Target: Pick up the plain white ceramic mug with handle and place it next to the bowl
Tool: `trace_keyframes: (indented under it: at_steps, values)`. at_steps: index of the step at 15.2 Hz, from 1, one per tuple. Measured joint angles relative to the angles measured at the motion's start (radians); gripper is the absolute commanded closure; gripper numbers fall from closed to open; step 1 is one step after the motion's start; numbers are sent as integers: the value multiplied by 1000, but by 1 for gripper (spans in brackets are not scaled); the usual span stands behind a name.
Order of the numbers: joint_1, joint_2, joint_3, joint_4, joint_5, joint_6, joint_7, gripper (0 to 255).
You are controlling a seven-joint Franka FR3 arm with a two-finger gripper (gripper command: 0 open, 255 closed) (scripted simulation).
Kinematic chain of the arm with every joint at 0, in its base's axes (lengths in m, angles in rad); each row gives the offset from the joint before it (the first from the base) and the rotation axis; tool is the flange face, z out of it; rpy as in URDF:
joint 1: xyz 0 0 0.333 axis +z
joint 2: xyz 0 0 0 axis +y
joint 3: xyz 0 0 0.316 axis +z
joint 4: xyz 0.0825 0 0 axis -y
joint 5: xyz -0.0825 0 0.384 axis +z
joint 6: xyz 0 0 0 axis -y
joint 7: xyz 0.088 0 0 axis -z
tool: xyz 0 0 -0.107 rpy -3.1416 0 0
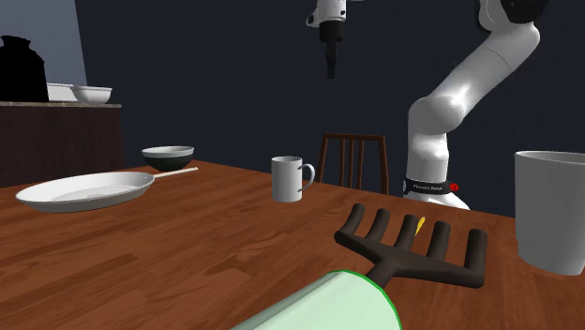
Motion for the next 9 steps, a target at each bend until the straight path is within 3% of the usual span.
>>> trace_keyframes:
  at_steps: [3, 9]
  values:
    - [11, 13, 7, -21, 10, 31, 1, 0]
    - [67, 104, 54, -90, 63, 179, 15, 0]
